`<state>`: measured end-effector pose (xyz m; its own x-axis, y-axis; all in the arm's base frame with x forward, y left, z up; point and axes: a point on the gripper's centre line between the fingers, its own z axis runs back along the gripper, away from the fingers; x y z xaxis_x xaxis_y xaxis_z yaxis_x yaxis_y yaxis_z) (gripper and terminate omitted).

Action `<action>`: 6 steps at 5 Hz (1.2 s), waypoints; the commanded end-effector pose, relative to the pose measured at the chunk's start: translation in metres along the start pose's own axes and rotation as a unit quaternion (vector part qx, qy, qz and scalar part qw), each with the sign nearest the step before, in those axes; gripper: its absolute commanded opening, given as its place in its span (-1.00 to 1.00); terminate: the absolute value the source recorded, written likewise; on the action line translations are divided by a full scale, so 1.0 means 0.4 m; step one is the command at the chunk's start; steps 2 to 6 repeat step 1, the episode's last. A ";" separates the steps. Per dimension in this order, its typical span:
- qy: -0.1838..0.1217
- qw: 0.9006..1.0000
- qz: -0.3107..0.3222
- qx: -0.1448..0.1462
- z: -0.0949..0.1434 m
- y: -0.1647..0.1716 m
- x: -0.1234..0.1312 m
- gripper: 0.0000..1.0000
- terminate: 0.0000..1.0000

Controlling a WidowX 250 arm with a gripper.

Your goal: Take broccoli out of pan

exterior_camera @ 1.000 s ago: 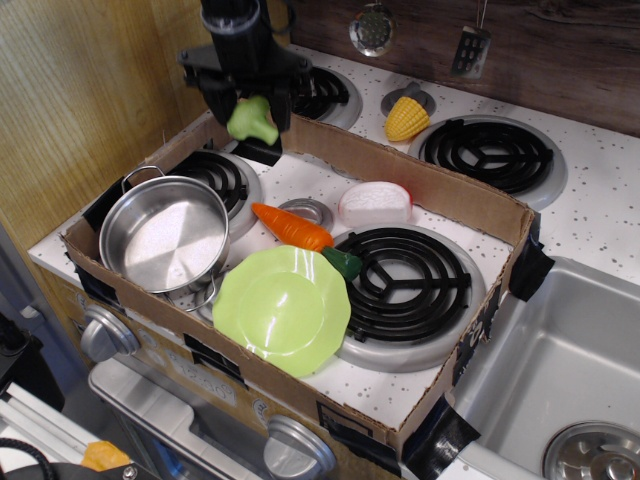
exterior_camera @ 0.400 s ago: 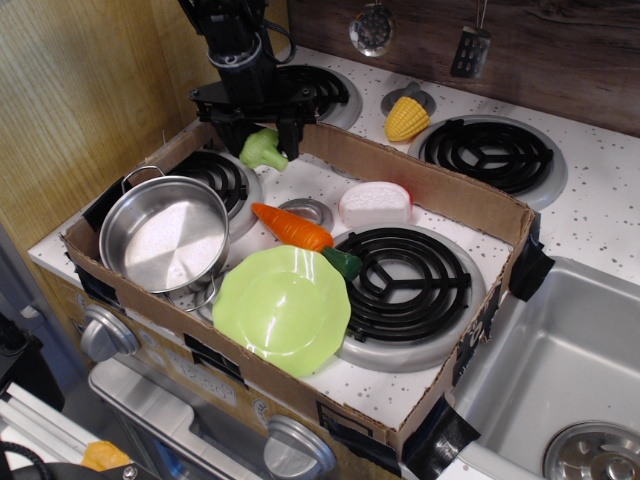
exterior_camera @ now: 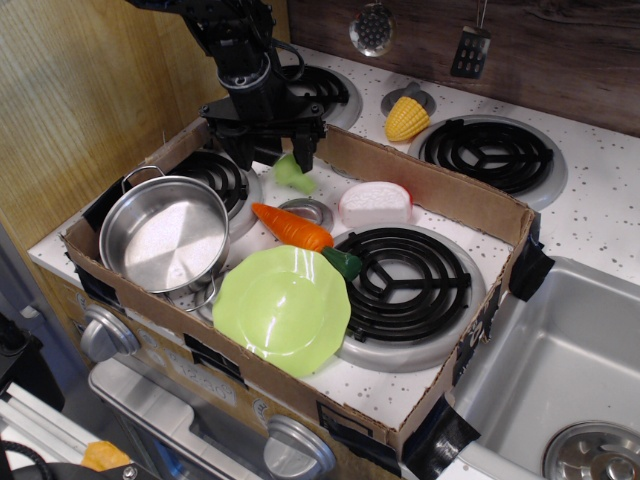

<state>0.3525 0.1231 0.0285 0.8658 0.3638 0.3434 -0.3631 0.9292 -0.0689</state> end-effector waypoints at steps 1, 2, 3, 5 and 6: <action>-0.048 0.998 -0.026 0.036 0.110 -0.016 0.031 1.00 1.00; -0.048 0.998 -0.026 0.036 0.110 -0.016 0.031 1.00 1.00; -0.048 0.998 -0.026 0.036 0.110 -0.016 0.031 1.00 1.00; -0.048 0.998 -0.026 0.036 0.110 -0.016 0.031 1.00 1.00; -0.048 0.998 -0.026 0.036 0.110 -0.016 0.031 1.00 1.00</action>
